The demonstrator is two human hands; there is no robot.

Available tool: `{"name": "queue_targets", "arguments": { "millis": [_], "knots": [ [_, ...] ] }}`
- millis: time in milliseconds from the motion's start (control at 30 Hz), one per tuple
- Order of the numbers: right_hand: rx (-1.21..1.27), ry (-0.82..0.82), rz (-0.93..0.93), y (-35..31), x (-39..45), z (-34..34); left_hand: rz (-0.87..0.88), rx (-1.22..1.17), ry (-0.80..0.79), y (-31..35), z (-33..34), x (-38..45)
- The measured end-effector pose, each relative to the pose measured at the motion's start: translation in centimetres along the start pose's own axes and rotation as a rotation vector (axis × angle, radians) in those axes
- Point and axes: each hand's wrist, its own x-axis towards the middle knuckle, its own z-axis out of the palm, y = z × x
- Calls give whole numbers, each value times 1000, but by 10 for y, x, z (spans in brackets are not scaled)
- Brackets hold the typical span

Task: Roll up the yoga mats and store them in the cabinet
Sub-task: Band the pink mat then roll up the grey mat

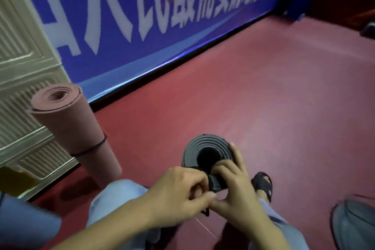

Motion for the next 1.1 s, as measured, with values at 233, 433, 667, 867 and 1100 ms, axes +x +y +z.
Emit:
{"name": "queue_targets", "arguments": {
  "millis": [233,433,667,867,1100],
  "knots": [
    [39,153,96,10,-44,-11,298,527,-149,11,26,17],
    [186,-29,114,-10,-50,-48,398,769,-230,20,32,19],
    [59,232,427,-24,-76,-49,291,787,-167,12,36,36],
    [91,238,557,-34,-78,-31,338,761,-145,18,49,36],
    [-99,440,663,20,-81,-77,578,619,-332,12,31,20]
  ]
}}
